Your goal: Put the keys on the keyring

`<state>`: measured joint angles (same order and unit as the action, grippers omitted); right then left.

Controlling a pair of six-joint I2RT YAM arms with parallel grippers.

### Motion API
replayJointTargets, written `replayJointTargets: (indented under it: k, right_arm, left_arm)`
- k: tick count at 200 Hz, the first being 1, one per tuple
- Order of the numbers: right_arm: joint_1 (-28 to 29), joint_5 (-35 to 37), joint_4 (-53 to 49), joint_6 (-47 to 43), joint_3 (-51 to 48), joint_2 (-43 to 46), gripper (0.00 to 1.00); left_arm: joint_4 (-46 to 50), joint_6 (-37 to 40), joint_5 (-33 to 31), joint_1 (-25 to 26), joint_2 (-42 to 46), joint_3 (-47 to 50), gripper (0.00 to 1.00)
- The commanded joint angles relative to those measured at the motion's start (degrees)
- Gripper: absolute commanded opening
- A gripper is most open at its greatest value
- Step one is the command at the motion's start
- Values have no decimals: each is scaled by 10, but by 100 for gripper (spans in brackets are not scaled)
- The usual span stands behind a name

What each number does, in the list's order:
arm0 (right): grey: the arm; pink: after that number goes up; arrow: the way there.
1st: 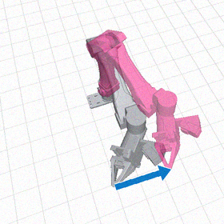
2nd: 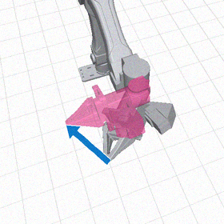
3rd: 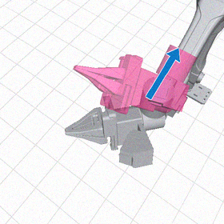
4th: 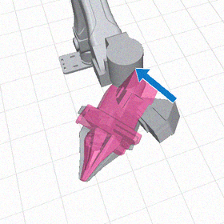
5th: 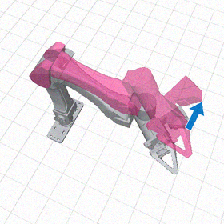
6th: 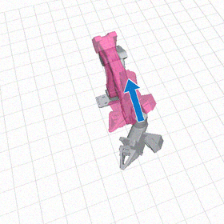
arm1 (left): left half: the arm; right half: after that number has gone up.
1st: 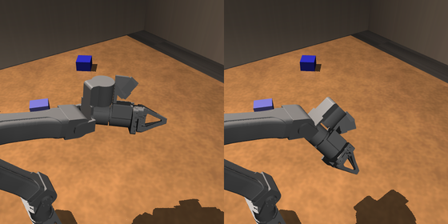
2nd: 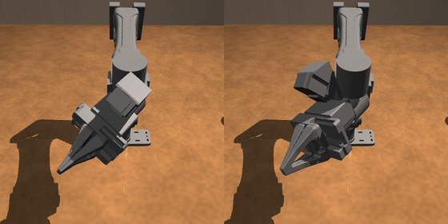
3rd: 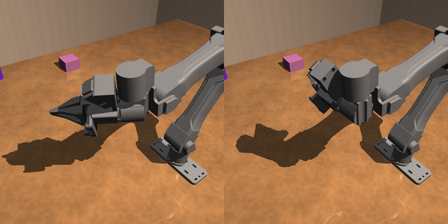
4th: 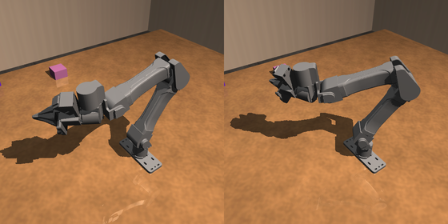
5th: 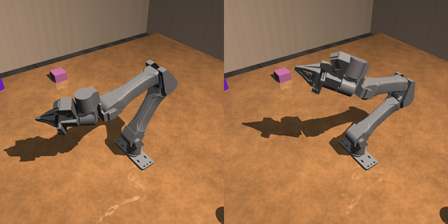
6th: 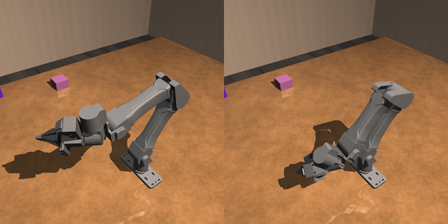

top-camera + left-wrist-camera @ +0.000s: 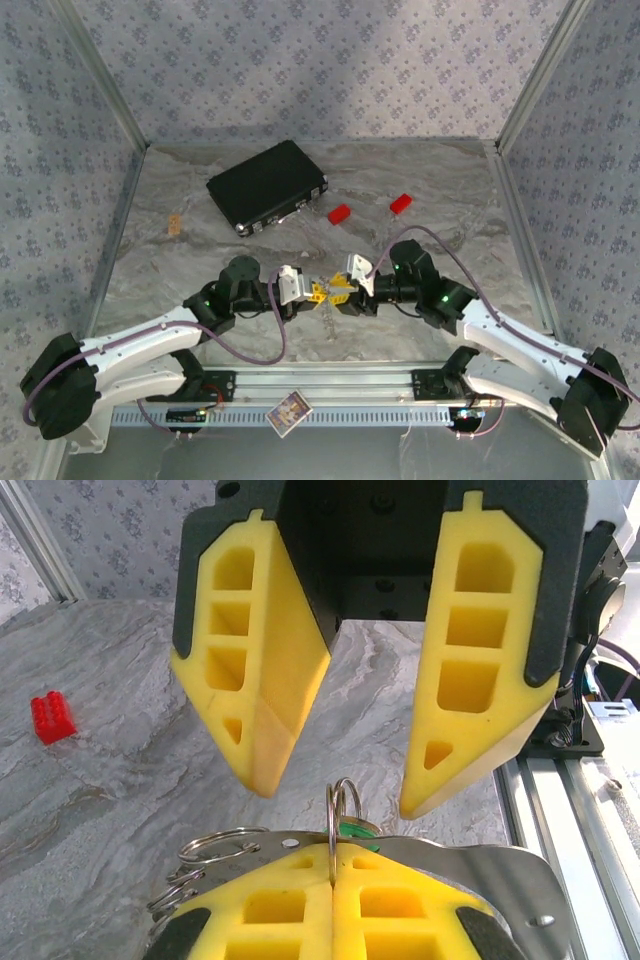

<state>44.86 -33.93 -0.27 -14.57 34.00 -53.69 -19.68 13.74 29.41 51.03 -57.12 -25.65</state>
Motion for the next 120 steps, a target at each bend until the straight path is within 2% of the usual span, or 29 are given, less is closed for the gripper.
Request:
replayJointTargets:
  k: [1, 29, 61, 70, 95, 120]
  right_arm:
    - [-2, -17, 22, 10, -3, -5, 36]
    - [-1, -22, 24, 11, 1, -15, 24]
    - [-1, -18, 11, 1, 10, -15, 4]
    - [-1, -15, -1, -7, 15, -16, 0]
    - [0, 4, -52, -34, 38, -18, 0]
    - [1, 25, -124, -69, 70, -27, 0]
  left_arm:
    - [-41, -8, 26, 4, -3, -7, 0]
    - [-44, -11, 29, 5, -7, -11, 0]
    - [-37, -11, 19, 4, -5, -10, 0]
    - [-32, -9, 11, 4, -2, -11, 3]
    - [-15, -6, -17, 4, 5, -12, 22]
    - [35, 7, -48, 5, 12, -24, 29]
